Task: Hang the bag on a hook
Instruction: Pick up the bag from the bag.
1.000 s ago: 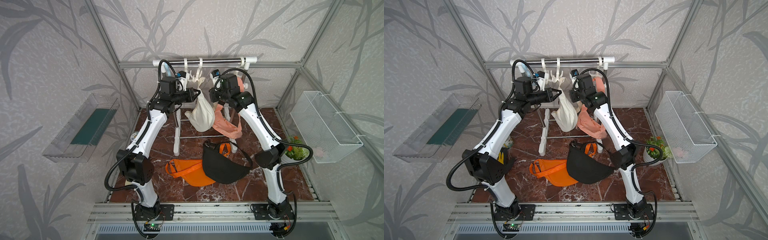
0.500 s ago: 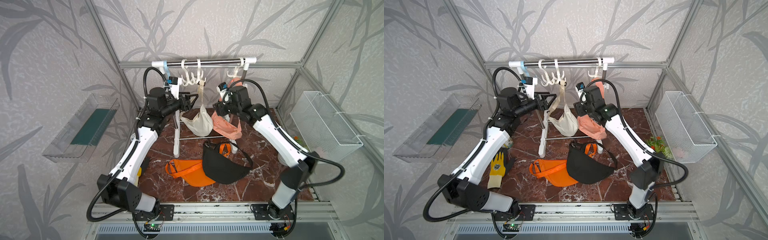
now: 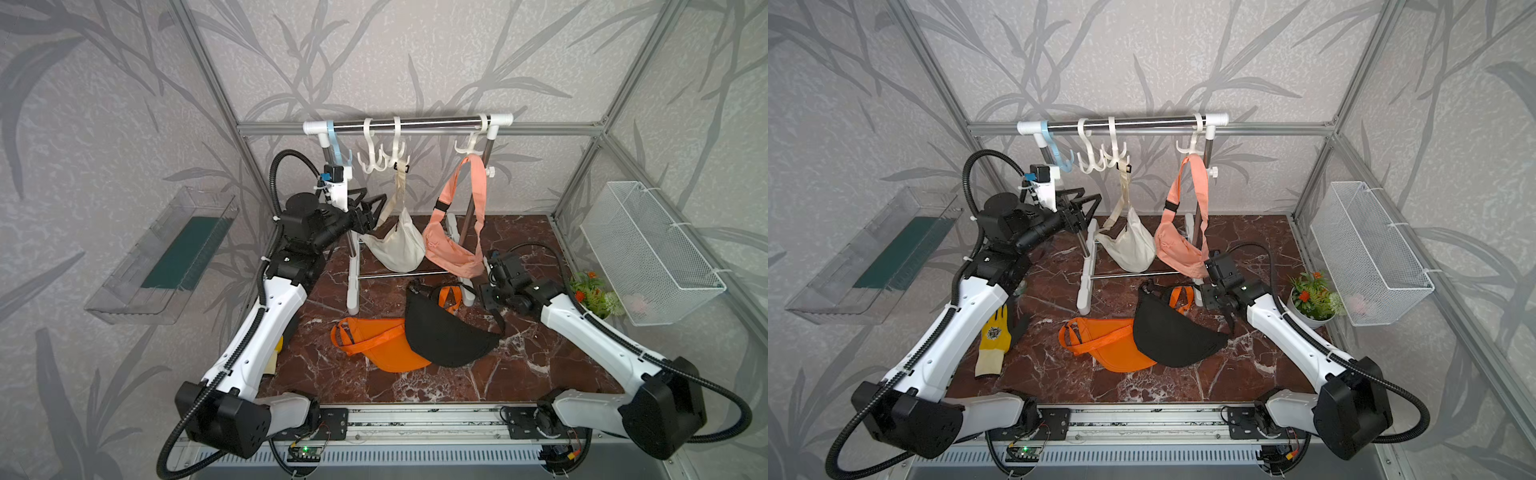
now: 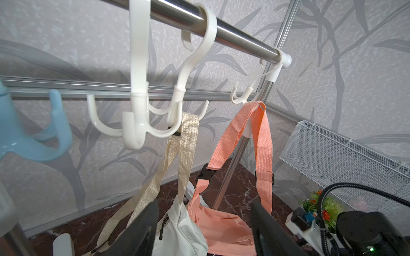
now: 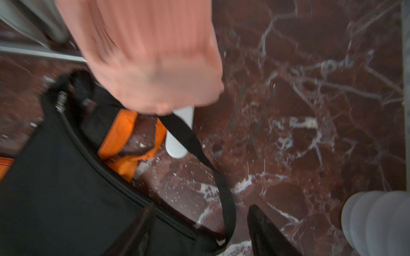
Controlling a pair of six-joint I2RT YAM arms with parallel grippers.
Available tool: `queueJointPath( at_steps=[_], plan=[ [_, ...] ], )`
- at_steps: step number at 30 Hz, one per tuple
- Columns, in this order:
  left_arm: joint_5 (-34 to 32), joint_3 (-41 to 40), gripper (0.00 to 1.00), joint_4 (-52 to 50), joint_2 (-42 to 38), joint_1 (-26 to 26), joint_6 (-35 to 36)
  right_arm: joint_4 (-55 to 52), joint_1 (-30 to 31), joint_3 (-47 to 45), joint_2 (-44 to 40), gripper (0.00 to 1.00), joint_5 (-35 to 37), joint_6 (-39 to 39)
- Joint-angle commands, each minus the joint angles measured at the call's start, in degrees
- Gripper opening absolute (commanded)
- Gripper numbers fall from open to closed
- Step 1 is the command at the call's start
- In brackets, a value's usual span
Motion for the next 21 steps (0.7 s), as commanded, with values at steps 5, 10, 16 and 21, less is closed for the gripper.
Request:
queueJointPath(
  at_steps=[5,10,16,21],
  plan=[
    [3.00,-4.62,0.72,8.69,-4.62,0.25,2.52,5.94,-4.09,-3.60,4.23,0.69,1.26,5.47],
    [4.51,-6.07,0.73,9.46,-6.59,0.38,3.61,11.97,-5.96,-4.18,10.34,0.69,-2.90,3.43],
    [7.74,-7.88,0.74,10.55,-8.83,0.46,3.85,16.44,-7.60,-2.45,17.05,0.69,-6.34,3.45],
    [8.74,-9.60,0.75,10.69,-10.47,0.55,3.96,16.61,-7.58,0.10,22.69,0.68,-7.75,3.53]
  ],
)
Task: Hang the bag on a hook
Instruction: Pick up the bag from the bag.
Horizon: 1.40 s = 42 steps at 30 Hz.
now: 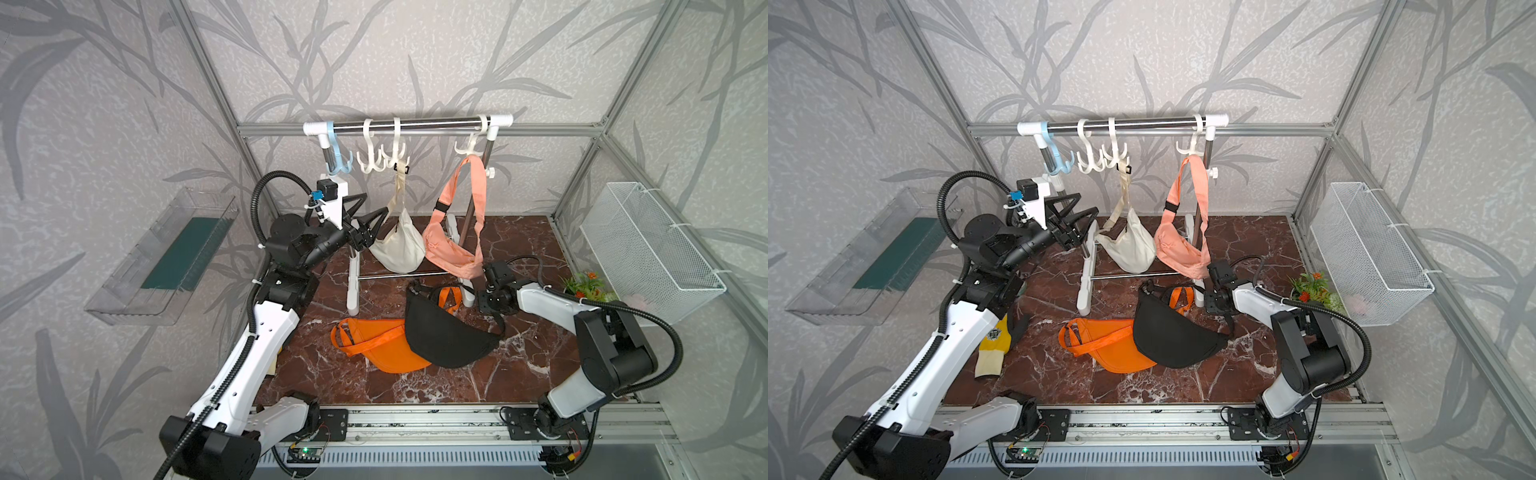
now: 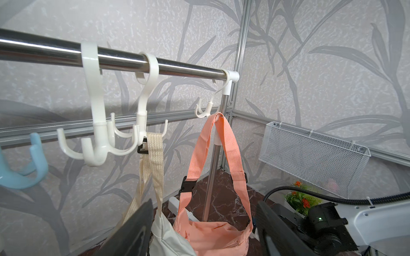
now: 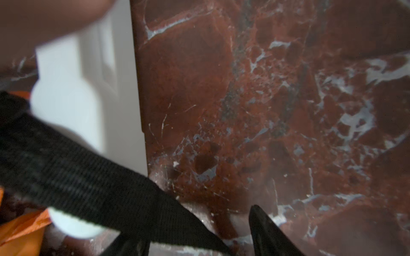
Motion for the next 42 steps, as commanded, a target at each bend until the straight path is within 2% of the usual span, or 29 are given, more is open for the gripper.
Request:
queueJointPath(
  at_steps=[1,2,4,5,7,9,13,17,22,26,34,42],
  plan=[
    [1.66,-1.04,0.75,1.65,-1.71,0.52,1.35,1.21,-0.28,2.54,3.07,0.65,-1.73,0.20],
    [1.54,-1.09,0.75,1.36,-1.90,0.55,1.43,0.92,-0.28,2.82,3.25,0.57,-1.89,0.13],
    [1.45,-1.19,0.75,0.57,-2.23,0.62,1.81,1.09,-0.28,2.51,3.26,0.28,-2.17,0.07],
    [1.36,-1.18,0.75,0.29,-2.32,0.62,1.95,1.32,-0.28,2.08,2.88,0.20,-2.40,-0.02],
    [1.63,-1.56,0.75,-0.31,-2.49,0.71,2.30,1.65,-0.05,0.85,-0.35,0.07,-3.13,-1.04],
    [1.65,-2.32,0.75,-0.52,-2.66,0.71,2.65,0.77,1.32,0.54,-4.74,0.01,-2.66,-4.20],
    [2.84,-4.38,0.75,-0.71,-2.71,0.80,3.84,-5.49,6.43,3.61,-12.87,0.00,1.64,-10.78],
    [4.08,-5.38,0.75,-2.42,-1.77,0.79,5.53,-9.14,9.71,6.99,-18.71,0.00,0.88,-15.31],
    [9.40,-7.17,0.75,-3.24,0.20,0.33,7.28,-8.76,14.07,10.26,-23.91,0.00,-0.67,-19.28],
    [13.48,-10.62,0.75,-1.78,1.99,-1.58,11.47,-10.76,17.87,14.37,-24.82,0.00,-1.15,-22.11],
    [10.69,-14.15,0.75,1.59,9.08,-12.58,14.76,-10.08,24.94,22.78,-22.11,0.00,-1.50,-23.41],
    [5.76,-15.47,0.75,9.41,14.56,-15.47,12.75,-8.27,27.69,25.44,-19.89,0.00,-4.69,-23.46]
  ],
)
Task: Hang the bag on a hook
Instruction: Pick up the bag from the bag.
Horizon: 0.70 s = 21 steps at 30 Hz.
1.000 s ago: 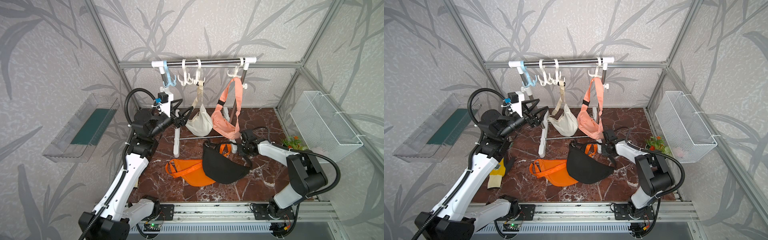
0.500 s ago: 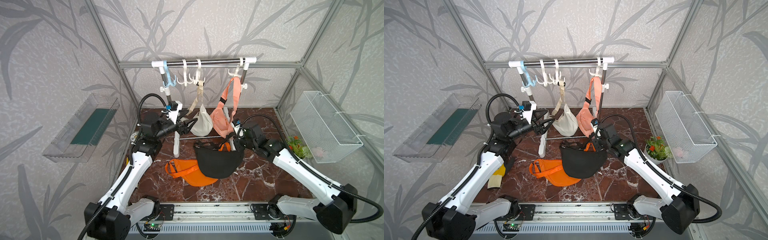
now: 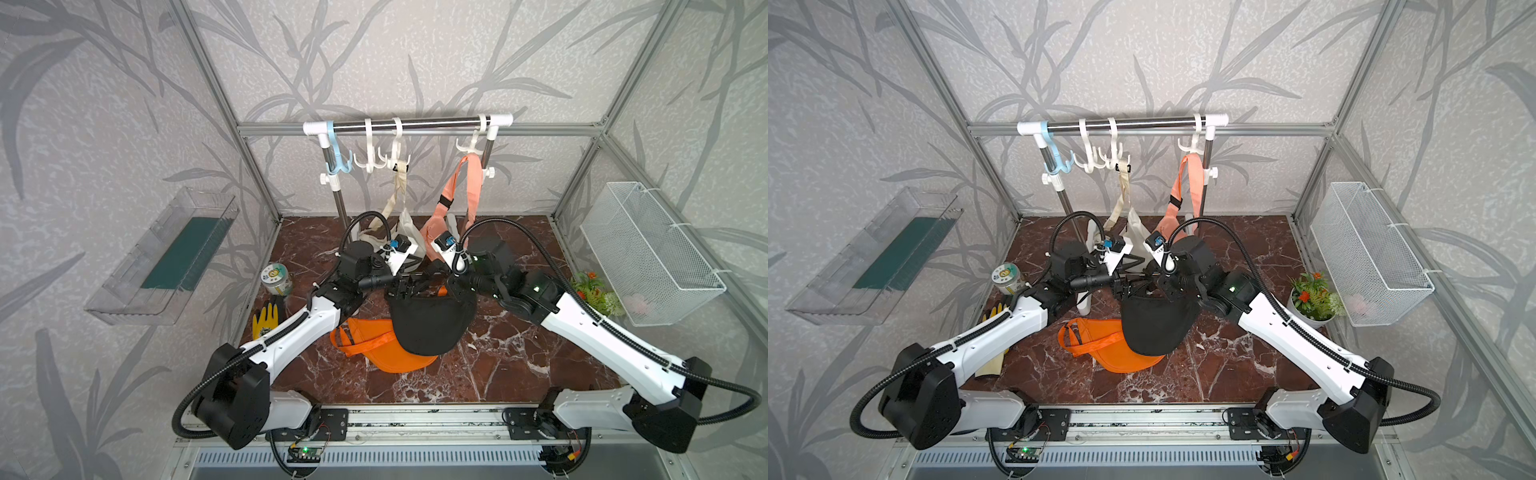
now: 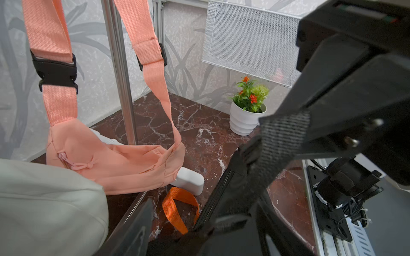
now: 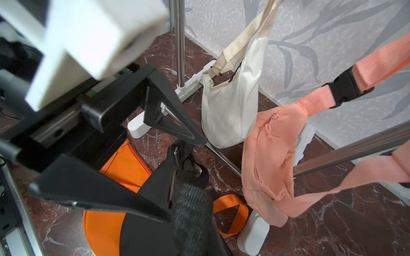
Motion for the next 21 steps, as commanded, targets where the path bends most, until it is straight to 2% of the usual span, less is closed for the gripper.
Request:
queueJointPath(
  at_steps=[1,3,4,5,7,8,9,11,15,17,19,20,21],
  plan=[
    [-1.81,-0.82,0.75,7.17,2.09,-0.43,-0.02,0.92,0.78,1.49,0.22,0.00,-2.61,-0.09],
    [-2.54,0.04,0.70,7.63,3.54,-0.43,-0.18,1.02,0.95,1.57,0.06,0.00,-3.65,0.28],
    [-2.97,0.43,0.63,8.07,4.12,-0.41,-0.50,1.17,0.96,1.53,-0.06,0.00,-3.78,0.63],
    [-2.97,0.65,0.52,8.64,4.30,-0.34,-0.91,1.35,0.91,1.36,-0.16,0.00,-4.07,0.82],
    [-4.20,1.50,0.08,7.53,3.29,-0.21,-1.39,2.48,0.96,0.48,-0.56,0.00,-3.95,1.52],
    [-6.03,1.70,0.00,6.91,2.32,-0.04,-1.95,3.04,0.96,-0.01,-0.61,0.00,-3.64,1.77],
    [-6.49,1.90,0.00,5.70,0.59,0.55,-1.87,3.53,0.96,-0.57,-0.59,0.00,-3.07,2.08],
    [-6.77,2.68,0.00,2.60,-3.30,1.60,-0.71,4.55,0.95,-1.60,-0.27,0.08,-2.49,2.51],
    [-4.64,4.21,0.00,-2.24,-9.38,3.42,-0.68,10.76,0.96,-5.48,1.59,0.42,-2.88,3.76],
    [-3.55,5.15,0.00,-4.01,-10.78,4.16,-1.23,13.97,0.98,-6.73,3.46,0.54,-3.44,4.57],
    [-1.66,5.27,0.00,-2.92,-11.91,5.77,-3.81,16.79,1.05,-7.40,5.70,0.57,-2.73,5.66],
    [-0.92,5.17,0.00,-2.20,-12.34,6.65,-5.02,17.85,1.05,-7.45,6.57,0.55,-2.68,5.95],
    [0.08,4.99,0.00,-0.86,-12.91,7.90,-7.02,18.89,1.05,-7.35,7.34,0.44,-2.46,6.13]
  ],
)
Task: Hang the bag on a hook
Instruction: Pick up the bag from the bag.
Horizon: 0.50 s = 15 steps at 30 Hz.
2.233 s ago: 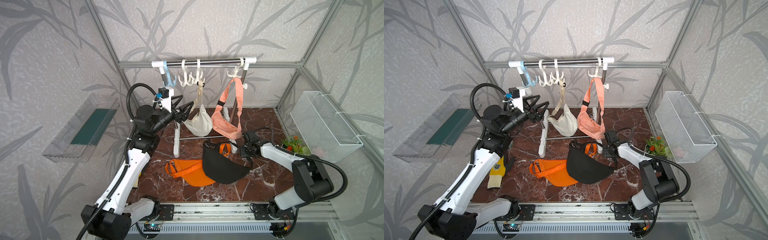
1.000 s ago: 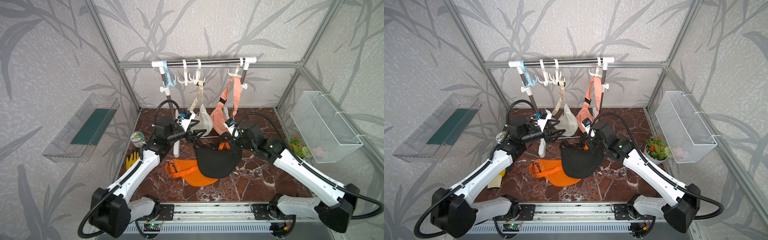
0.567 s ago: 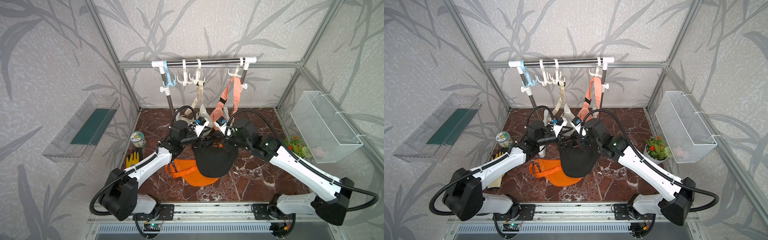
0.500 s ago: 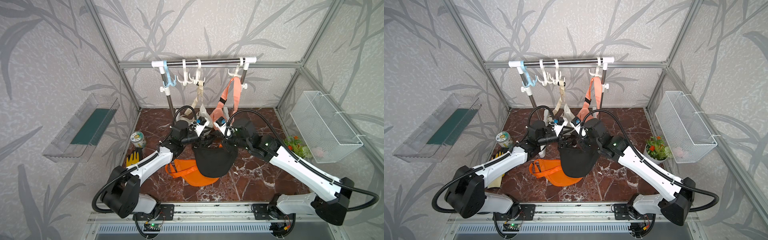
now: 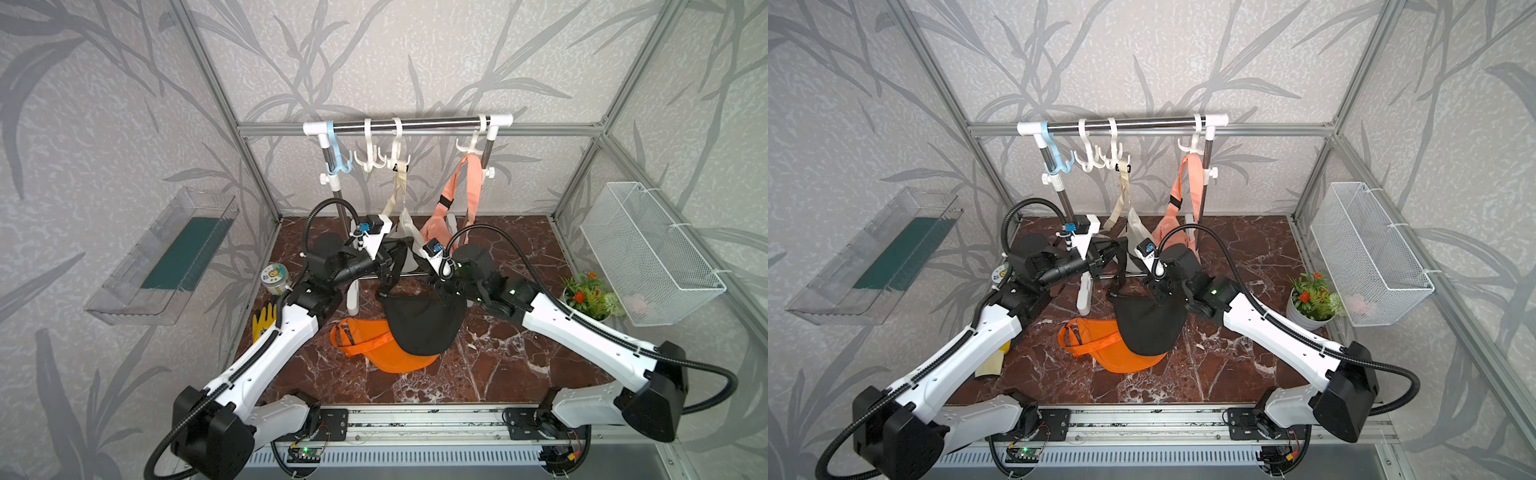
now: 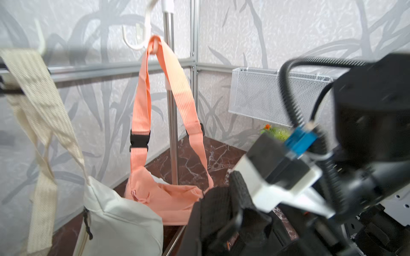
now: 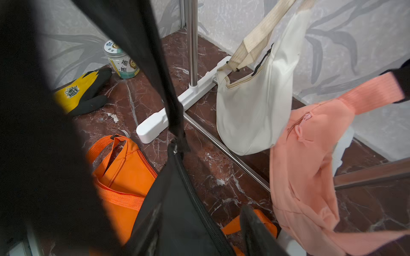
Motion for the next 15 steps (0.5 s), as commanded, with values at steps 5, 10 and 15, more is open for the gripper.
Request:
queueJointPath(
  at_steps=[5,10,15],
  plan=[
    [6.02,1.01,0.00,3.62,-3.05,8.44,-9.73,6.67,0.13,3.45,4.18,0.00,1.53,2.10],
    [3.35,5.44,0.00,-3.45,-4.21,12.14,-6.32,4.58,-0.10,8.61,4.41,0.00,2.17,0.89],
    [-1.63,9.89,0.00,-9.28,-3.38,14.85,-4.90,2.84,-0.14,13.15,4.50,0.00,1.78,1.21]
  ],
)
